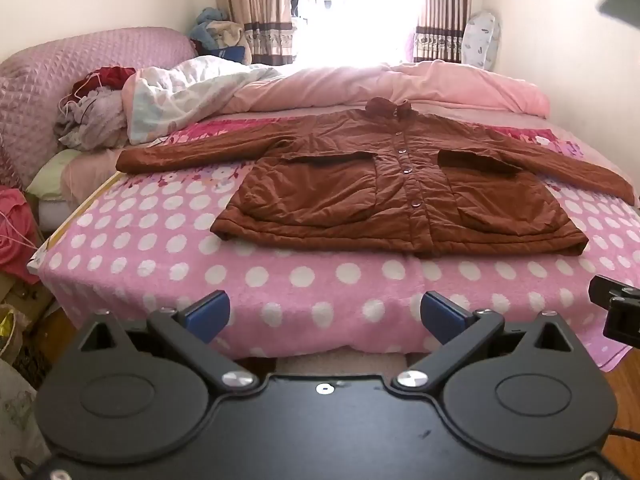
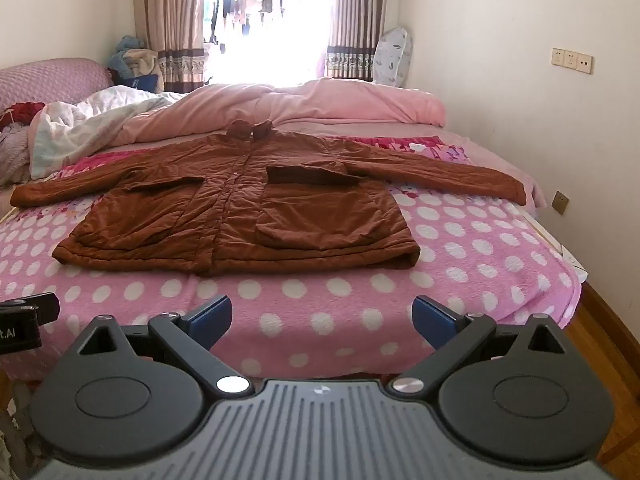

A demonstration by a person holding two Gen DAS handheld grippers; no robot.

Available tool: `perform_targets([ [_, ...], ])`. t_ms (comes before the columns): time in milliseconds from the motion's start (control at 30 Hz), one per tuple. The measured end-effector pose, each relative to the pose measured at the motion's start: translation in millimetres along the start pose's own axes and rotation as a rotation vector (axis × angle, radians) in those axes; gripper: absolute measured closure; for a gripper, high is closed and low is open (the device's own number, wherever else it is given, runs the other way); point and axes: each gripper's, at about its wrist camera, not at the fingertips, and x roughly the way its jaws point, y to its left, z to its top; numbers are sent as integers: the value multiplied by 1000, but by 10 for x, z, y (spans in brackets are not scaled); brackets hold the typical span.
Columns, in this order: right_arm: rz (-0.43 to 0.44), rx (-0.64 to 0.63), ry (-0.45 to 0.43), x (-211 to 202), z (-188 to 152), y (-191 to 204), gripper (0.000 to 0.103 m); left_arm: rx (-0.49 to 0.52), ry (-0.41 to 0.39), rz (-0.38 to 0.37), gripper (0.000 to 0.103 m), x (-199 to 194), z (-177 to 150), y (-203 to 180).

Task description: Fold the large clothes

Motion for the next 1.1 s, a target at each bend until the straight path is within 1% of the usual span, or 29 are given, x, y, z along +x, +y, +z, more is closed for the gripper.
perform_targets([
  [1100,3,3,-2,-17,7,15,0,-3,-9,2,0,-16,-1,39],
])
